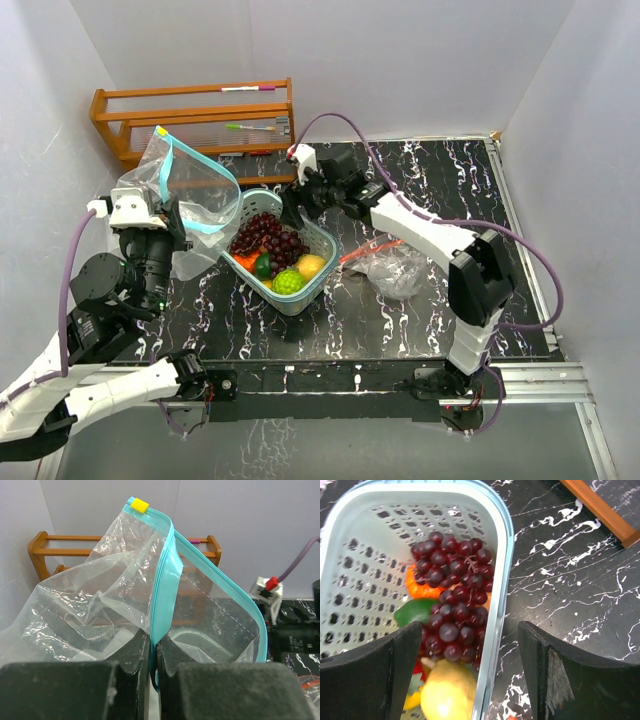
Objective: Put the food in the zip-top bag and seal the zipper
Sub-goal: Move the bin to the center of the board.
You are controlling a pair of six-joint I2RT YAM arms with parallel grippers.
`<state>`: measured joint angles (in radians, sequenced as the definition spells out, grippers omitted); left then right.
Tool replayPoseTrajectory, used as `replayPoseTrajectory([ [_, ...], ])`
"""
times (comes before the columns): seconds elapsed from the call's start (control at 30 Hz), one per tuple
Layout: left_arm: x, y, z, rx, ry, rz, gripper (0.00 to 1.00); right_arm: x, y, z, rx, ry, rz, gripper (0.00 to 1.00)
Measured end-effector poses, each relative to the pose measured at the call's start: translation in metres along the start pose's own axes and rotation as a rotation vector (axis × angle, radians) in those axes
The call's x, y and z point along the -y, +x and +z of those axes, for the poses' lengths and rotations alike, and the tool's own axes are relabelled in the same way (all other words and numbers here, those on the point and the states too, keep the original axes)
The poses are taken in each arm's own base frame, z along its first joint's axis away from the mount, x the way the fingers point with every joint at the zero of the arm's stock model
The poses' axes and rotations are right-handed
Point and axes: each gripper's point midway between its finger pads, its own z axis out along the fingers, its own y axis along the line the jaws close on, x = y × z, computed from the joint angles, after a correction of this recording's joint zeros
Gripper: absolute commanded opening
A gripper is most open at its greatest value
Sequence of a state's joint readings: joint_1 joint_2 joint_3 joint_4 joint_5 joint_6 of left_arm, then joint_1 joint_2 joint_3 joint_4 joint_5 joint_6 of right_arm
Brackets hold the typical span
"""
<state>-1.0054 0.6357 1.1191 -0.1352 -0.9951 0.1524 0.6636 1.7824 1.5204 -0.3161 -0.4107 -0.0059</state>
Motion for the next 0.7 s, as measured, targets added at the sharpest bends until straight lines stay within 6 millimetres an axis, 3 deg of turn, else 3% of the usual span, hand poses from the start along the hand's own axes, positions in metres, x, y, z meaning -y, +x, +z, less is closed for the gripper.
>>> replayPoseTrajectory([
  [0.13,-0.001,0.000,-0.001,0.000,0.000,0.000,0.00,0.007,0.009,0.028,-0.038,0.073,-0.001,0.78],
  [0.2,-0.001,0.001,-0.001,-0.002,0.000,0.003,0.00,0.010,0.020,0.040,-0.074,0.118,0.002,0.72],
  [0.3,-0.001,0.001,-0.001,-0.002,0.001,0.004,0.00,0.016,0.037,0.051,-0.126,0.190,0.010,0.44],
  [0.37,-0.001,0.001,-0.001,-0.003,0.002,0.005,0.00,0.018,0.036,0.051,-0.126,0.233,0.014,0.23],
  [0.43,-0.002,0.001,-0.002,-0.002,0.002,0.005,0.00,0.024,0.033,0.050,-0.120,0.284,0.027,0.09],
  [0.6,-0.007,-0.002,-0.005,0.005,0.001,-0.006,0.00,0.036,0.037,0.036,-0.118,0.434,0.118,0.07],
  [0.7,-0.008,-0.003,-0.005,0.006,0.003,-0.007,0.00,0.043,0.047,0.013,-0.132,0.544,0.188,0.08],
])
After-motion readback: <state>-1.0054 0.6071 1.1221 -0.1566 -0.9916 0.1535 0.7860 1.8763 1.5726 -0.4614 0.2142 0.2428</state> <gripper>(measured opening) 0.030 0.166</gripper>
